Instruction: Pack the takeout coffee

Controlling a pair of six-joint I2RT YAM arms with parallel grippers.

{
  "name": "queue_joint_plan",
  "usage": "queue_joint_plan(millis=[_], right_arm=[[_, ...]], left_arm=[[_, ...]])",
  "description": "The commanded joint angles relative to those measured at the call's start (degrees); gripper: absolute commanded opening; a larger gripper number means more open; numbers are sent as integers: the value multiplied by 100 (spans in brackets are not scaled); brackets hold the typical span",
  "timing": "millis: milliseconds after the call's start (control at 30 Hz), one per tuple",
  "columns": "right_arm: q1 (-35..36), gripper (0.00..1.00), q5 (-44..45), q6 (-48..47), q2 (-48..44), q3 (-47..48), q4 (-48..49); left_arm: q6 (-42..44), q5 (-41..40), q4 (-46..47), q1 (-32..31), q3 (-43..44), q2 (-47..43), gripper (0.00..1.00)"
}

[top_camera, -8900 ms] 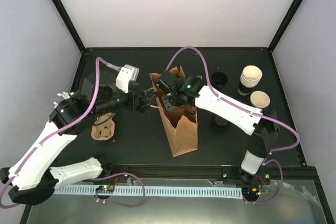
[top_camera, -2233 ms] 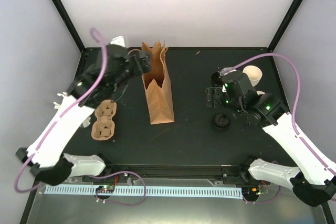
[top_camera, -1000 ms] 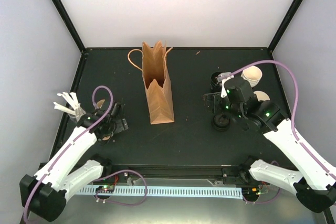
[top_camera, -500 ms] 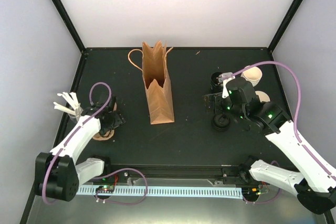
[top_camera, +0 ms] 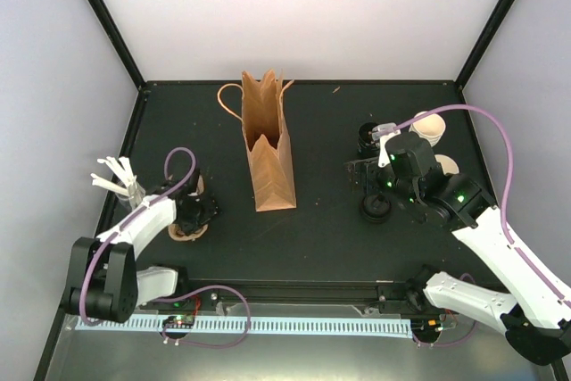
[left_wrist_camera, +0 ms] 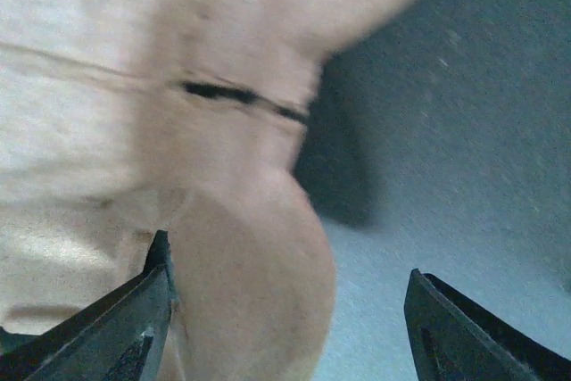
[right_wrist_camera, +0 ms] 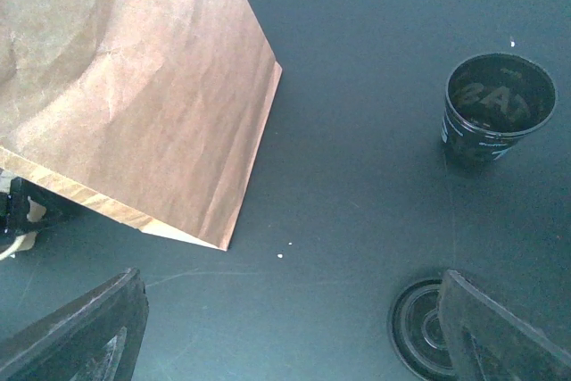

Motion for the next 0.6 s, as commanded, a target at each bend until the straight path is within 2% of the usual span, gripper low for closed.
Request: queue_joint_plan(millis=[0,67,200,567], right_arm=[[-41,91,-28,5,-3,-34,51],[-37,91,-79,25,3,-65,88],[-39,91,-137,51,16,-115,145],[-38,91,-232,89,24,-393,197]], left_arm=[[-420,993,480,-336,-394,-355,73],[-590,1098,543,-561,-479,-463,72],[-860,1206,553,-1017,-529,-542,61],[-2867,1023,733,-3217,-813,-1080,65]])
